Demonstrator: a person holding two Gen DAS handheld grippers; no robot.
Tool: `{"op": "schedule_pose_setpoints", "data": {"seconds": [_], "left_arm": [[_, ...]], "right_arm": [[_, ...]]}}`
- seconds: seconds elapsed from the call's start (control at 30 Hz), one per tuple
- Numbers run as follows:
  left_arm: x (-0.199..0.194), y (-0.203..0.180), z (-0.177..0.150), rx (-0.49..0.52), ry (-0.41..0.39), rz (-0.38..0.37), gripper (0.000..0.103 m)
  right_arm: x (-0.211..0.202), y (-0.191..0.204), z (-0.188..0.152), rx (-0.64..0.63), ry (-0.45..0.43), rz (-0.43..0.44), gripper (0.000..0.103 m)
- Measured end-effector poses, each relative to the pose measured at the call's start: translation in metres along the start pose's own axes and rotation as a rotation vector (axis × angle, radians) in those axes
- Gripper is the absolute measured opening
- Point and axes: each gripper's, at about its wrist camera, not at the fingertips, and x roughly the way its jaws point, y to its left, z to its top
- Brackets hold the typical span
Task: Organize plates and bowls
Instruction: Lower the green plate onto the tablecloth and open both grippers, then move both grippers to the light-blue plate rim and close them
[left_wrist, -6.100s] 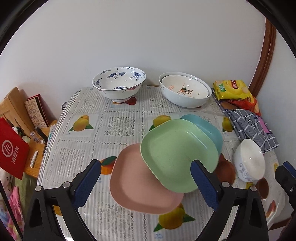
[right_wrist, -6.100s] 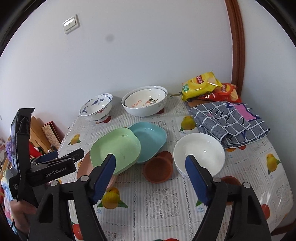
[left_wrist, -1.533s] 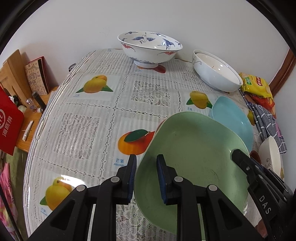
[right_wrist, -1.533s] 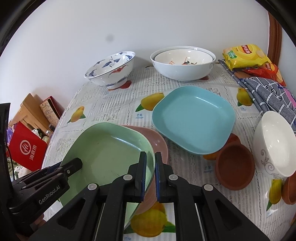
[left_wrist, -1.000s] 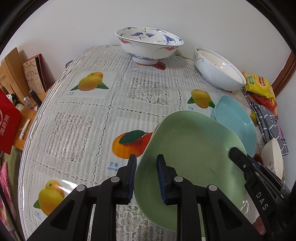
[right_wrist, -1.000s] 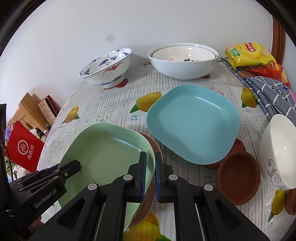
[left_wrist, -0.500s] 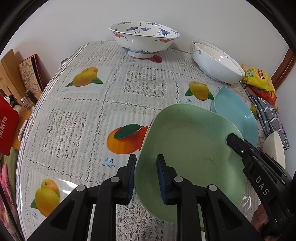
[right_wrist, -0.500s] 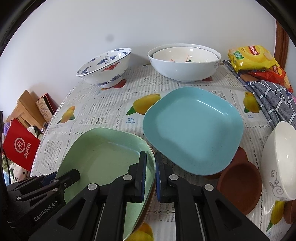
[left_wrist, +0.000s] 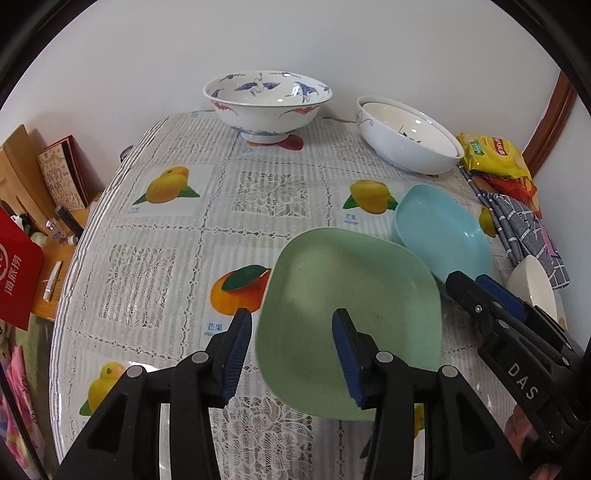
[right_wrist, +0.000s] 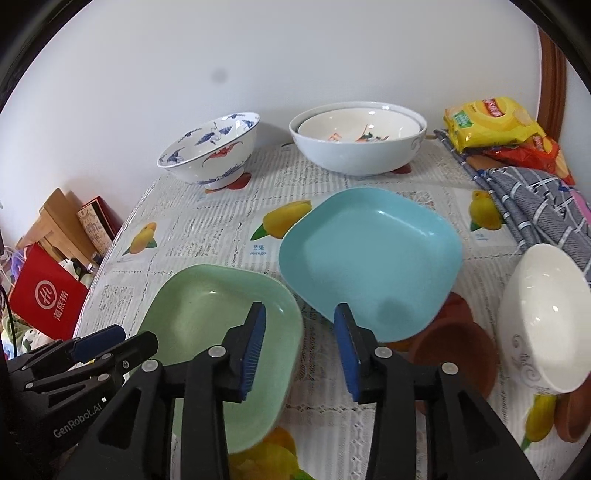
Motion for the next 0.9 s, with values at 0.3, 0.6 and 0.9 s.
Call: {"op": "schedule_pose_setpoints", "data": {"seconds": [0.3,0.6,0.9], "left_arm": [[-0.027,-0.032,-0.002,0.053,-0.055,-0.024,0.043],[-0.053,-0.057,0.000,0.076,-0.100,-0.045,0.043],[-0.071,-0.077,0.009,0.102,-0.148,-0.046,0.043]], "right_arm": [[-0.042,-0.035,-0.006,0.065,-0.037,-0.057,0.052],[-0.076,-0.064,-0.010,0.107,-0.070,-0.123,0.052],[-0.099,-0.081,-0.006,0.098,-0.075,-0.154,0.057]]}}
